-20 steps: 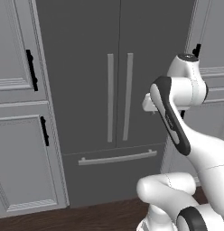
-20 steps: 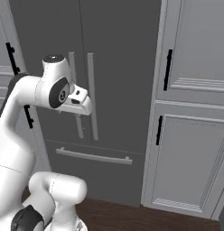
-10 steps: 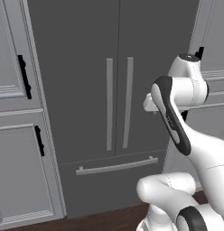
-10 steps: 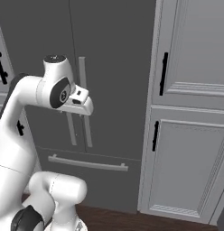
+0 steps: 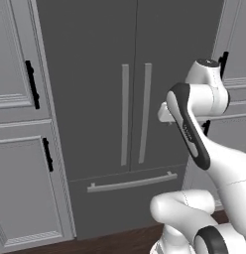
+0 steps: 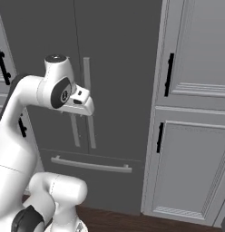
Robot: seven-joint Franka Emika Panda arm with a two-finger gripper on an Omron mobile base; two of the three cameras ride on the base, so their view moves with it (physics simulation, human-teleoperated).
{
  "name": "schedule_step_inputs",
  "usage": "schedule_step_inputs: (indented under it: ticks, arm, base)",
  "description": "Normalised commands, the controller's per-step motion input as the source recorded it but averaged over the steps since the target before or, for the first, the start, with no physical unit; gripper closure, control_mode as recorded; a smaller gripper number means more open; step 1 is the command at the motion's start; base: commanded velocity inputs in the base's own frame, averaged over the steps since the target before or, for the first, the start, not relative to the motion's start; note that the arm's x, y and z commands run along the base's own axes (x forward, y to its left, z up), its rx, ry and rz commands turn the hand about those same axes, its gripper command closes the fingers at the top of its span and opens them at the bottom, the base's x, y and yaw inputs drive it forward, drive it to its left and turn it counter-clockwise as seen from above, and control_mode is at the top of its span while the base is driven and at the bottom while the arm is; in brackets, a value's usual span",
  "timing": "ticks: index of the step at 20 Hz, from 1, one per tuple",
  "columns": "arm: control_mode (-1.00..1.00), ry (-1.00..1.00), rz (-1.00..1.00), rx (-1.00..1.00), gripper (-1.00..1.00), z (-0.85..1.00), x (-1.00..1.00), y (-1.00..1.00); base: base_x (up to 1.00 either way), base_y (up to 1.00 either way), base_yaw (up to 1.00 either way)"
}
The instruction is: Grab a lemon wedge from the fridge and one ice cube from the ice bowl, and put them in the glass of lemonade.
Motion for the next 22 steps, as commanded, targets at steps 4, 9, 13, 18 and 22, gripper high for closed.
schedule_step_inputs:
  ticks: [4, 9, 13, 18, 22]
  arm:
    - [1.00, 0.00, 0.00, 0.00, -1.00, 0.00, 0.00, 0.00]
    - [1.00, 0.00, 0.00, 0.00, -1.00, 0.00, 0.00, 0.00]
    - [1.00, 0.00, 0.00, 0.00, -1.00, 0.00, 0.00, 0.00]
    - [1.00, 0.00, 0.00, 0.00, -1.00, 0.00, 0.00, 0.00]
    - [1.00, 0.00, 0.00, 0.00, -1.00, 0.00, 0.00, 0.00]
  base:
    - [0.00, 0.59, 0.00]
    - [-0.02, 0.34, -0.02]
    - [-0.18, -0.01, -0.05]
    - [-0.15, -0.31, -0.03]
    - [-0.08, -0.43, 0.00]
